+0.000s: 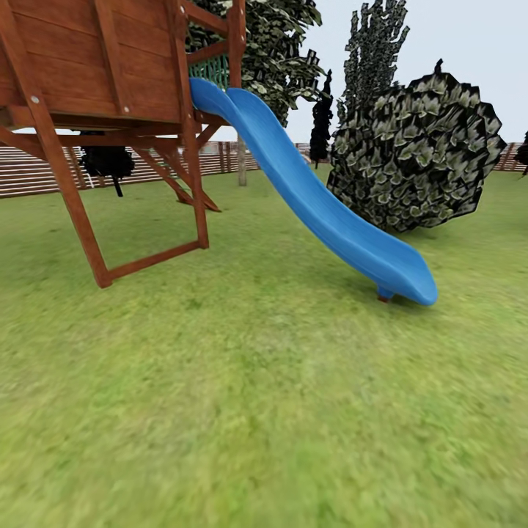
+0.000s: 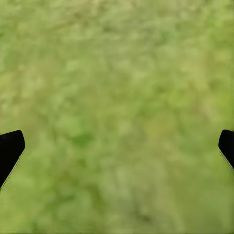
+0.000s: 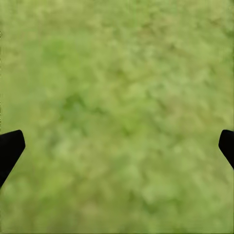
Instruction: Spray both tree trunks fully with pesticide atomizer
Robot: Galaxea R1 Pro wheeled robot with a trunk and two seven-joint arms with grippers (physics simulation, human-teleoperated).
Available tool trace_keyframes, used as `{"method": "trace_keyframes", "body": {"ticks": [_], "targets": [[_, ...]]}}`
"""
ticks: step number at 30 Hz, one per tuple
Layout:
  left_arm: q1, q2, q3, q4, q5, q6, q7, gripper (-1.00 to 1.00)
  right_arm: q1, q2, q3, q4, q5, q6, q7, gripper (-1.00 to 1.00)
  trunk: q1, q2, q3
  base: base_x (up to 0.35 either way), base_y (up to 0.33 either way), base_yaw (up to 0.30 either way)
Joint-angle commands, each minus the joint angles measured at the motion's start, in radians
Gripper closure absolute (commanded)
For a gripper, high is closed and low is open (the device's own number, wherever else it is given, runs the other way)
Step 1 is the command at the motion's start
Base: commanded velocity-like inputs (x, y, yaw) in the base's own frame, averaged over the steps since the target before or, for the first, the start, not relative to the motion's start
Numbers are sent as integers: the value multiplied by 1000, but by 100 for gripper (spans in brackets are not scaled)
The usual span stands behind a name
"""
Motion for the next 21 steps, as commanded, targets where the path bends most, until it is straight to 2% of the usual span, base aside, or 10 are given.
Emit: {"method": "trace_keyframes", "body": {"ticks": [1,21], "targets": [[-1,0,-1,1,4,-3,1,-100,-1,0,-3,1,6,-3,0,-100,0,0,-1,339,76,0],[-1,-1,-1,1,4,-4,1,-100,-1,0,-3,1,6,-3,0,-100,0,0,-1,339,77,0]]}}
